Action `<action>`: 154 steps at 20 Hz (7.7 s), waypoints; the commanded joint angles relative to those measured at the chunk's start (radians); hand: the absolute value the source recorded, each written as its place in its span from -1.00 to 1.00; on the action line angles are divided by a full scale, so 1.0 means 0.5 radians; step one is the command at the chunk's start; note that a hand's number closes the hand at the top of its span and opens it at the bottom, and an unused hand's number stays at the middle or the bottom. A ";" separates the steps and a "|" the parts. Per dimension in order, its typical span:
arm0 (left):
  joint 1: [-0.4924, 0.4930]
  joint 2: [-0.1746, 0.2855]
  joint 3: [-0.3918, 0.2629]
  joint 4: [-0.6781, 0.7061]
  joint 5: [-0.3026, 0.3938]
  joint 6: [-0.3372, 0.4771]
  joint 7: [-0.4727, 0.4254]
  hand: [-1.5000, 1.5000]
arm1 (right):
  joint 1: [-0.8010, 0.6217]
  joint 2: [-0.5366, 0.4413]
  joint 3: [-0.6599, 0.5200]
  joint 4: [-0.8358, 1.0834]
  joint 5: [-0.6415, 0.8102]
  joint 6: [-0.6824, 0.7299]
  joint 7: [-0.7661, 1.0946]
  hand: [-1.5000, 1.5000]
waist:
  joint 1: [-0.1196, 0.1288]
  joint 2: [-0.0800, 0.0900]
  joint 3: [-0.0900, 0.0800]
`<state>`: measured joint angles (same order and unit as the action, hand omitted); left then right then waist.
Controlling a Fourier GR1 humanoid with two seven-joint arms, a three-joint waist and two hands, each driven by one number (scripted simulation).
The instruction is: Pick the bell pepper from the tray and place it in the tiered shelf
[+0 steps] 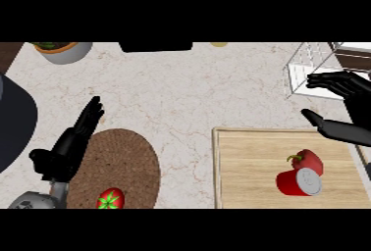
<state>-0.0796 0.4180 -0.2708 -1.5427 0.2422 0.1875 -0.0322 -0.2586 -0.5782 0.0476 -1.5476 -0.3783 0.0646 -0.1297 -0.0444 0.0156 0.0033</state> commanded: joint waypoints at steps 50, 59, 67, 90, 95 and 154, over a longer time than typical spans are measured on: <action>-0.182 -0.332 0.187 0.190 -0.379 -0.135 0.072 0.00 | 1.168 -0.332 -0.432 -1.002 1.682 0.536 -0.316 -1.00 | 0.077 -0.034 -0.007; -0.156 -0.482 0.148 0.055 -0.529 -0.073 0.242 0.00 | 1.179 -0.077 -0.374 -0.981 1.957 0.607 -0.322 -1.00 | 0.081 -0.034 -0.006; -0.220 -0.561 0.190 0.213 -0.619 -0.123 0.140 0.00 | 1.027 0.111 -0.220 -1.026 2.210 0.740 -0.148 -1.00 | 0.083 -0.031 -0.007; -0.197 -0.578 0.438 0.180 -0.664 -0.360 0.144 0.00 | 0.836 0.362 -0.368 -0.541 2.709 0.633 -0.487 -1.00 | 0.086 -0.032 -0.007; -0.040 -0.625 0.357 -0.013 -0.721 -0.342 0.207 0.00 | 0.671 0.418 -0.328 -0.300 2.793 0.541 -0.493 -1.00 | 0.095 -0.032 -0.006; -0.113 -0.665 0.472 0.091 -0.790 -0.421 0.140 0.00 | -0.491 0.945 -0.048 -1.403 2.946 0.416 2.317 1.00 | 0.091 -0.035 -0.008</action>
<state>-0.1499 0.0720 -0.0390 -1.4783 -0.1549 -0.0097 0.0383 -0.4244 -0.0742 0.0650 -2.2213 1.0643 0.2237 0.9663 -0.0008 -0.0027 -0.0010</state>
